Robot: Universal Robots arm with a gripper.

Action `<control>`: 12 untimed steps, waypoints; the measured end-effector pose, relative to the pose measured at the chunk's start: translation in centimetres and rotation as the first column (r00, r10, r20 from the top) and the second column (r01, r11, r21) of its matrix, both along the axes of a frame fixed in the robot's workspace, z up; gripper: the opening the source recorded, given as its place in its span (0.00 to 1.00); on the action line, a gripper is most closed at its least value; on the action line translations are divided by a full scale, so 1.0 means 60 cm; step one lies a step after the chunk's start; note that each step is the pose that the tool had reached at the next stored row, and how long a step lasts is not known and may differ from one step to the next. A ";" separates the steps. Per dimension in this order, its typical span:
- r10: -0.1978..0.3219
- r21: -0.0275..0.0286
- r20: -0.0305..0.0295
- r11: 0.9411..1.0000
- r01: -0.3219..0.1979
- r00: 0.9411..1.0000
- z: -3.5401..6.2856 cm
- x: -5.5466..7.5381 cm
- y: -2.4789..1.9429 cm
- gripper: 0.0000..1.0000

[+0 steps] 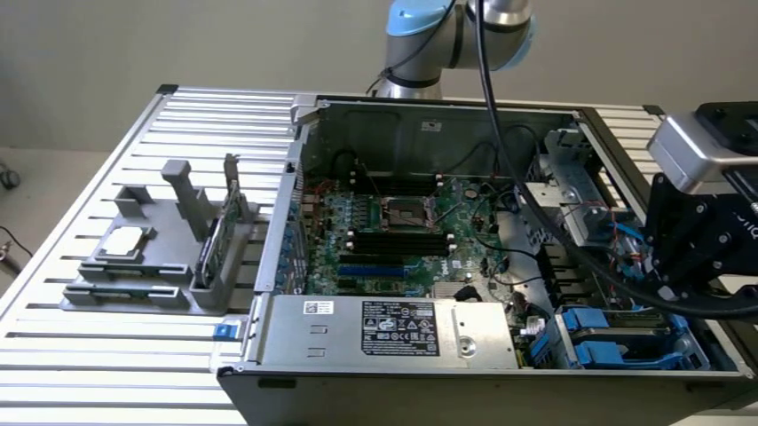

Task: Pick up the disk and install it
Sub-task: 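Insert the first disk wire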

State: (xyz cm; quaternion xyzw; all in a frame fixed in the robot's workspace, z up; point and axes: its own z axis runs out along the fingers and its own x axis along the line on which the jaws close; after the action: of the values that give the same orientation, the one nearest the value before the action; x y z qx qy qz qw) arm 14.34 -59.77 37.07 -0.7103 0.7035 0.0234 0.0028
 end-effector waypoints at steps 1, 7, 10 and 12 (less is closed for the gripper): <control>-0.014 0.000 0.000 1.000 0.014 1.000 0.000 0.000 0.0000 0.11; -0.101 0.001 0.000 0.995 0.101 0.995 0.000 0.000 0.0000 0.11; -0.145 0.002 0.000 0.989 0.145 0.989 0.000 0.000 0.0000 0.11; -0.173 0.002 0.000 0.985 0.173 0.985 0.000 0.000 0.0000 0.11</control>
State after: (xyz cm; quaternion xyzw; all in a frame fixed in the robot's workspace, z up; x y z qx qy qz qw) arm 14.34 -59.77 37.07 -0.6466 0.7625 0.0239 0.0056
